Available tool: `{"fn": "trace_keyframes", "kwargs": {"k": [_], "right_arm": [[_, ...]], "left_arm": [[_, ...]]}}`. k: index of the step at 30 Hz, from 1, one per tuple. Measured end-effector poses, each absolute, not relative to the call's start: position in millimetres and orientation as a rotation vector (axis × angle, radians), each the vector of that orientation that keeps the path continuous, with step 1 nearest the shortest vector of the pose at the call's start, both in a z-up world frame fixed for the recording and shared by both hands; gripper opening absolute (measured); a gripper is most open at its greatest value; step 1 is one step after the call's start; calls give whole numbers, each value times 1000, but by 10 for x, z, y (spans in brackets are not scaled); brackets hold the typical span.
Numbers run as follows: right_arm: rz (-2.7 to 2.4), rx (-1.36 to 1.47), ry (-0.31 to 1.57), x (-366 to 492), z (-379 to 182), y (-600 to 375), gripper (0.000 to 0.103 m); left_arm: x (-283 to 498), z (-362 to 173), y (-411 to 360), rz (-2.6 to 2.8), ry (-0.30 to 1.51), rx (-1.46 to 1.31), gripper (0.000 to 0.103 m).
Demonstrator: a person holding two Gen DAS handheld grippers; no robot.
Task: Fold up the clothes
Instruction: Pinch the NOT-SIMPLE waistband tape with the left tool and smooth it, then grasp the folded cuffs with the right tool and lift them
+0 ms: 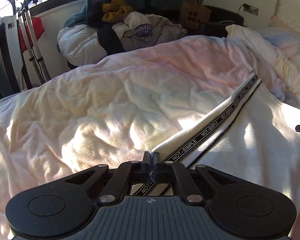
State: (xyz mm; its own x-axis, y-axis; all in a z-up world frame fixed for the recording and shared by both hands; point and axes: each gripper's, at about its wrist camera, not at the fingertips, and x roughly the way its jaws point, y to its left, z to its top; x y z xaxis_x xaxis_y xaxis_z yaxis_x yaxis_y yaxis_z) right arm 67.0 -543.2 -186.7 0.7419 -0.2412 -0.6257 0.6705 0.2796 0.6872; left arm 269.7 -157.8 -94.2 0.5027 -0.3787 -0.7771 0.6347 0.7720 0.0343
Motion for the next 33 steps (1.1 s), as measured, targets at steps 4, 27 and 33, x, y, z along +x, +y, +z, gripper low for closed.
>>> {"fn": "trace_keyframes", "kwargs": {"k": [4, 27, 33], "right_arm": [[-643, 1122, 442, 690, -1878, -5427, 57], [-562, 1123, 470, 765, -1858, -5461, 58], [-531, 1129, 468, 809, -1879, -5481, 58]], "left_arm": [[2711, -1280, -1574, -593, 852, 316, 8], [954, -705, -285, -275, 806, -13, 57], [889, -848, -6, -204, 799, -79, 58]]}}
